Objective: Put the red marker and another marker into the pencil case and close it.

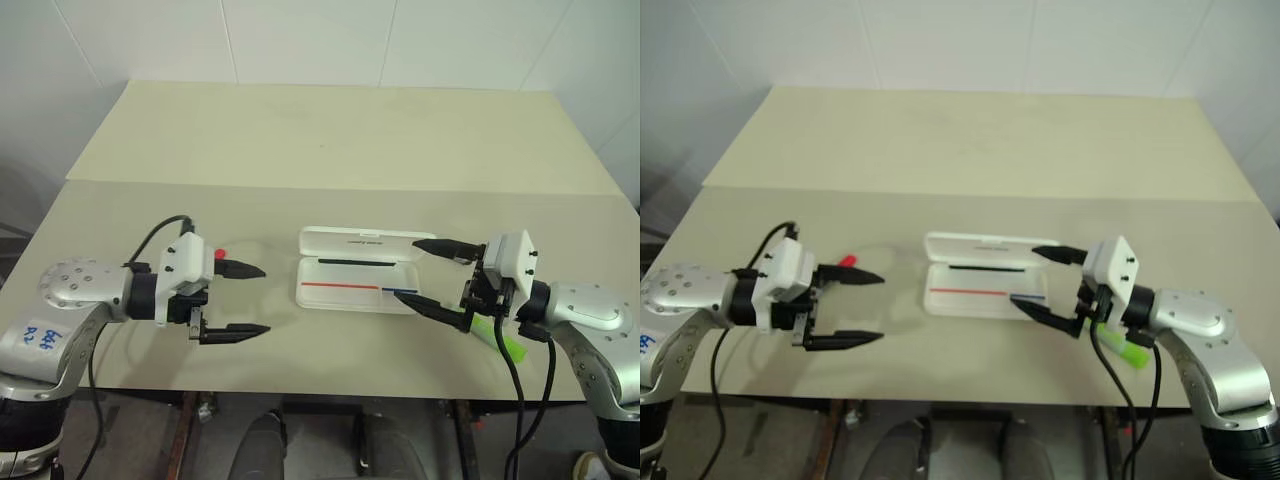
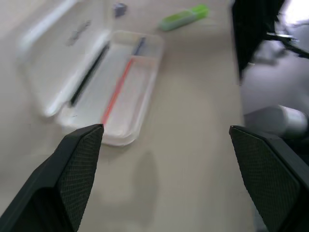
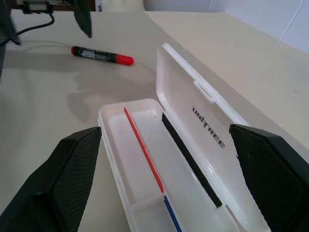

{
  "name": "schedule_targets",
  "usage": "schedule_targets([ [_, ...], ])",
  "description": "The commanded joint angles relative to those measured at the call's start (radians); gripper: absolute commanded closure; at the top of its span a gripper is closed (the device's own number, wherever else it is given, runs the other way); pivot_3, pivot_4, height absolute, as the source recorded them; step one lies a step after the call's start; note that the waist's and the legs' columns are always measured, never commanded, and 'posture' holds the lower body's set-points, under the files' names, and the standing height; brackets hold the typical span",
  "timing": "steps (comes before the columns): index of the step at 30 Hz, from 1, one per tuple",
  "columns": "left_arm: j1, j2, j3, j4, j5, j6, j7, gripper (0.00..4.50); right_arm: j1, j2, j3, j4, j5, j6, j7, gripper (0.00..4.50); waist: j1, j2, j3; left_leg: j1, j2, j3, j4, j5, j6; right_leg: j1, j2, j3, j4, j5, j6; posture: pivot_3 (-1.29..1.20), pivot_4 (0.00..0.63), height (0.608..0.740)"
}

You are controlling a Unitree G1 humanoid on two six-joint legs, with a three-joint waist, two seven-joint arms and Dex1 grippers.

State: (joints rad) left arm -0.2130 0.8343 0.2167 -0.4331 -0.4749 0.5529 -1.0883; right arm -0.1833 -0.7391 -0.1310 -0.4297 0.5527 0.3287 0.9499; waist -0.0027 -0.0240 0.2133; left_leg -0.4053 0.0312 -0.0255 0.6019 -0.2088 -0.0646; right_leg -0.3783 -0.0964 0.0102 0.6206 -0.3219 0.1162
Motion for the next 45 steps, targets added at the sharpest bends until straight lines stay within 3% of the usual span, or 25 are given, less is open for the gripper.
schedule_targets([
  [1, 0.062, -0.046, 0.104, -0.001, 0.057, -0.072, 0.148, 0.03, -0.043, -0.006, -0.013, -0.062, 0.046, 0.016, 0.0, 0.0, -0.002, -0.001, 0.0, 0.0, 0.0, 0.001, 0.0, 0.0, 0.0, 0.0, 0.0, 0.001, 0.0, 0.0, 0.0, 0.0, 0.15, 0.74],
  [8, 0.258, -0.089, 0.2, 0.108, 0.182, -0.183, 0.305, 0.03, -0.133, 0.007, 0.036, -0.096, 0.103, 0.057, 0.02, 0.0, -0.001, -0.001, 0.0, 0.001, 0.001, 0.003, -0.001, 0.0, 0.0, 0.0, 0.0, 0.002, -0.001, 0.0, 0.0, 0.0, 0.15, 0.74],
  [16, 0.311, -0.111, 0.232, 0.2, 0.242, -0.254, 0.412, 0.03, -0.152, 0.006, 0.074, -0.084, 0.096, 0.056, 0.053, 0.0, 0.001, -0.002, -0.001, 0.0, 0.001, 0.005, -0.001, -0.001, 0.001, -0.001, -0.002, 0.003, -0.004, 0.0, -0.005, 0.0, 0.15, 0.74],
  [35, 0.168, -0.206, 0.066, 0.393, 0.2, -0.264, 0.38, 0.03, -0.182, -0.006, 0.049, -0.109, 0.102, 0.088, 0.011, 0.0, 0.002, -0.002, -0.001, 0.0, 0.001, 0.008, -0.003, -0.001, 0.001, -0.003, -0.002, 0.005, -0.004, 0.001, -0.003, 0.0, 0.15, 0.74],
  [38, 0.158, -0.212, 0.049, 0.403, 0.19, -0.239, 0.377, 0.68, -0.184, -0.009, 0.043, -0.111, 0.102, 0.093, 0.007, 0.0, 0.004, -0.002, -0.001, 0.001, 0.001, 0.008, -0.003, -0.001, 0.001, -0.003, -0.002, 0.005, -0.003, 0.002, -0.002, 0.0, 0.15, 0.74],
  [45, 0.164, -0.197, 0.027, 0.39, 0.193, -0.181, 0.39, 2.96, -0.193, -0.004, 0.043, -0.108, 0.093, 0.087, -0.005, 0.0, 0.001, -0.002, -0.001, 0.001, 0.001, 0.008, -0.001, 0.0, 0.002, -0.001, -0.002, 0.005, -0.004, 0.003, -0.005, 0.0, 0.15, 0.74],
])
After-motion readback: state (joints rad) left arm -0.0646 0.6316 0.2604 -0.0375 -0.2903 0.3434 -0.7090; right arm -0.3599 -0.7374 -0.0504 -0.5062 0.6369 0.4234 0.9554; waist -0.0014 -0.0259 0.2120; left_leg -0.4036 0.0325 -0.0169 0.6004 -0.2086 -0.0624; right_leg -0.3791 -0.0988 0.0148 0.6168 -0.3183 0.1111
